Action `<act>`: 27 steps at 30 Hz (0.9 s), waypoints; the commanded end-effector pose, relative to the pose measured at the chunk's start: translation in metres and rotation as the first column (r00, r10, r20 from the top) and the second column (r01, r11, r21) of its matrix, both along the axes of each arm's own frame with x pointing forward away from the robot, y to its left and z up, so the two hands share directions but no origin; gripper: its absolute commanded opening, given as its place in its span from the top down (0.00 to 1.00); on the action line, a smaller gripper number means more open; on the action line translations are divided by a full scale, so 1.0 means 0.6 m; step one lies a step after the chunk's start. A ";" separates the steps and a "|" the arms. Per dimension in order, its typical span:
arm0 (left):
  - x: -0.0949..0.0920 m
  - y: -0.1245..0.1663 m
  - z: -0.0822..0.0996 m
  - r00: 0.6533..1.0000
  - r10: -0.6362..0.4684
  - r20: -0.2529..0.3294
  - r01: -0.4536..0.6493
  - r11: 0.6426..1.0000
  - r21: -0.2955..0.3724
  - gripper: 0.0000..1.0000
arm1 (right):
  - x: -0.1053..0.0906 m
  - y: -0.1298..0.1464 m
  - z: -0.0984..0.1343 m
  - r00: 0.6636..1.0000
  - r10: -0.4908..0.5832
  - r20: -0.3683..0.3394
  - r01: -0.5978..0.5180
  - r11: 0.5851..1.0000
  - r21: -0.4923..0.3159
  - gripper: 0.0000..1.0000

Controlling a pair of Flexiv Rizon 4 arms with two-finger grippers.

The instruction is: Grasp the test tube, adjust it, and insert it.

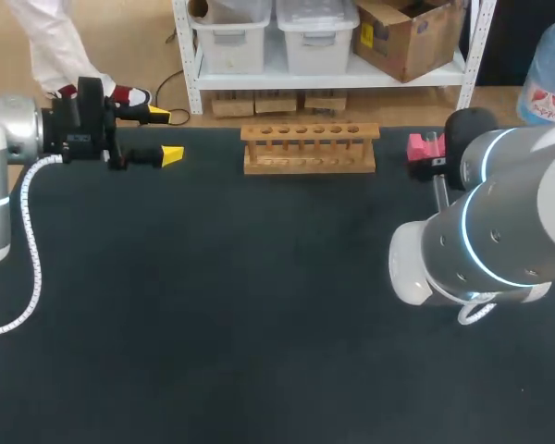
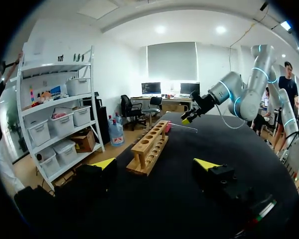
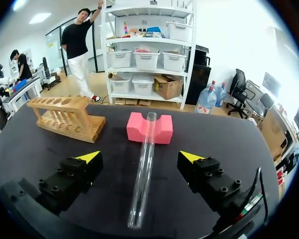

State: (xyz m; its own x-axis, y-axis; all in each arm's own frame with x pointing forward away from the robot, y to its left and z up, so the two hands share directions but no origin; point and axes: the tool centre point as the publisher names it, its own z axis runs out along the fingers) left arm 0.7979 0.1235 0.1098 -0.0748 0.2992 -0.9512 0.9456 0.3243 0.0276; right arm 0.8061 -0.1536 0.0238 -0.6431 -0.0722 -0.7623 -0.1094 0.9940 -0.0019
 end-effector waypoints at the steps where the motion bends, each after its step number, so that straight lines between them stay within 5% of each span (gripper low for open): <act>1: -0.003 0.000 -0.002 1.000 0.004 0.005 -0.004 1.000 -0.003 0.00 | 0.017 -0.005 -0.017 1.000 0.019 -0.002 -0.019 0.999 0.027 0.00; 8: -0.003 0.000 -0.002 1.000 0.004 0.005 -0.004 1.000 -0.003 0.00 | 0.024 -0.011 -0.035 1.000 0.017 -0.025 -0.016 0.999 0.035 0.00; 9: -0.003 0.000 -0.002 1.000 0.004 0.005 -0.004 1.000 -0.003 0.00 | 0.025 -0.011 -0.037 0.999 0.016 -0.028 -0.015 0.999 0.037 0.17; 10: -0.003 0.000 -0.002 1.000 0.004 0.005 -0.004 1.000 -0.003 0.00 | 0.026 -0.011 -0.039 0.999 0.015 -0.030 -0.014 0.999 0.038 0.23; 11: -0.003 0.000 -0.002 1.000 0.004 0.005 -0.004 1.000 -0.003 0.00 | 0.027 -0.011 -0.040 0.999 0.015 -0.032 -0.014 0.999 0.038 0.14; 14: -0.003 0.000 -0.002 1.000 0.004 0.005 -0.004 1.000 -0.003 0.00 | 0.028 -0.012 -0.044 0.999 0.012 -0.037 -0.010 0.999 0.040 0.33; 18: -0.003 0.000 -0.002 1.000 0.004 0.005 -0.004 1.000 -0.003 0.00 | 0.029 -0.014 -0.048 0.999 0.006 -0.046 -0.004 0.999 0.040 0.42; 22: -0.003 0.000 -0.002 1.000 0.004 0.005 -0.004 1.000 -0.003 0.00 | 0.029 -0.017 -0.053 0.998 0.003 -0.056 -0.001 0.999 0.039 0.34; 27: -0.003 0.000 -0.002 1.000 0.004 0.005 -0.004 1.000 -0.003 0.00 | 0.028 -0.017 -0.059 0.998 0.004 -0.071 -0.001 0.999 0.037 0.39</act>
State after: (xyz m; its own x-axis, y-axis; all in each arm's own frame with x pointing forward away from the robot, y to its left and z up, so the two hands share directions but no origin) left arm 0.7979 0.1235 0.1099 -0.0748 0.2992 -0.9512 0.9456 0.3242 0.0276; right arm 0.8219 -0.1630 -0.0119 -0.6920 -0.0471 -0.7203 -0.1056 0.9937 0.0364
